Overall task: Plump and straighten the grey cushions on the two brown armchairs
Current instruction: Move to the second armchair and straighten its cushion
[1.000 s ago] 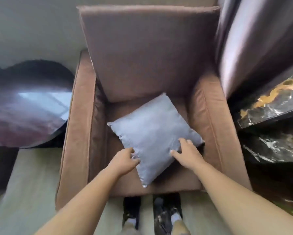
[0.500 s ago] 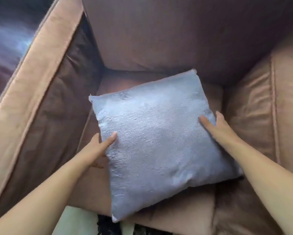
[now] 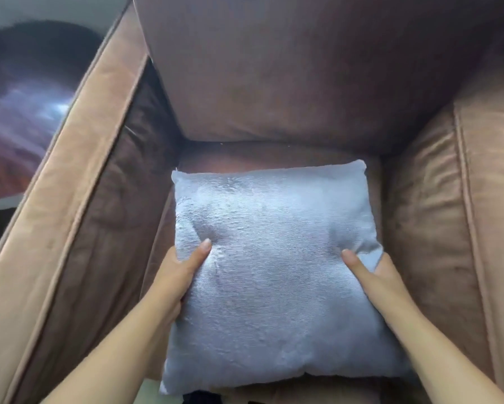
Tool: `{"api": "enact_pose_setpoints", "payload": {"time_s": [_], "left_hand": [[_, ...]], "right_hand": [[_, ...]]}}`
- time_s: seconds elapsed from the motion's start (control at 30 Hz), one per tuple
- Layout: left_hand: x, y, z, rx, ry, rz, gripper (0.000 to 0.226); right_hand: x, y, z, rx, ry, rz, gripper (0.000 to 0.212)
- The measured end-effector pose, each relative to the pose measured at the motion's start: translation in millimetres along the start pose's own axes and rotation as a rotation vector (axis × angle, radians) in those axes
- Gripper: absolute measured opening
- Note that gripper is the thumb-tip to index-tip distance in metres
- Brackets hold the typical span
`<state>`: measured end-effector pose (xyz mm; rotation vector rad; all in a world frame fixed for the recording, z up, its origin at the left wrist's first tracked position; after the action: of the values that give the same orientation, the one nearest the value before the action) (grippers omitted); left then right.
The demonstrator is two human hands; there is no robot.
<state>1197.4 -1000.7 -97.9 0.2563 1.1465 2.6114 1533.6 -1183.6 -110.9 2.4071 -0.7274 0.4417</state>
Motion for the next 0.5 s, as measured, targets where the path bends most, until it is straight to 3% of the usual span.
{"api": "enact_pose_setpoints", "payload": {"time_s": [0.1, 0.23, 0.33, 0.4, 0.43, 0.5], "left_hand": [[8.5, -4.3, 16.3, 0.007, -0.106, -0.041, 0.056], [11.1, -8.3, 15.7, 0.030, -0.231, -0.108, 0.034], [16.9, -13.4, 8.2, 0.036, -0.269, -0.086, 0.047], [22.1, -22.1, 9.5, -0.002, -0.301, -0.062, 0.057], [24.4, -25.4, 12.9, -0.020, -0.298, -0.043, 0.068], [32.3, -37.6, 19.1, 0.005, -0.316, 0.000, 0.099]], "right_hand": [[-19.5, 36.7, 11.6, -0.032, -0.091, 0.057, 0.080], [-32.9, 52.2, 24.0, -0.097, -0.152, 0.064, 0.109], [-29.5, 46.6, 14.1, -0.094, -0.156, -0.017, 0.110], [-22.2, 37.2, 4.9, -0.047, -0.176, -0.065, 0.091], [-18.1, 30.3, 1.1, -0.029, -0.182, -0.089, 0.085], [-11.5, 11.4, 2.9, -0.054, -0.176, -0.097, 0.094]]}}
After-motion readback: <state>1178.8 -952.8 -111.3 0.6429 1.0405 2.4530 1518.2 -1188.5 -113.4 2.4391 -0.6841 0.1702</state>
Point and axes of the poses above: each hand's wrist, its own y-axis away from the middle knuckle, its own x-axis out of the back of the hand, z = x × y, the point moved 6 cm from there along -y, towards the middle knuckle, and after that the axes turned 9 degrees about x, right-handed, at the moved point
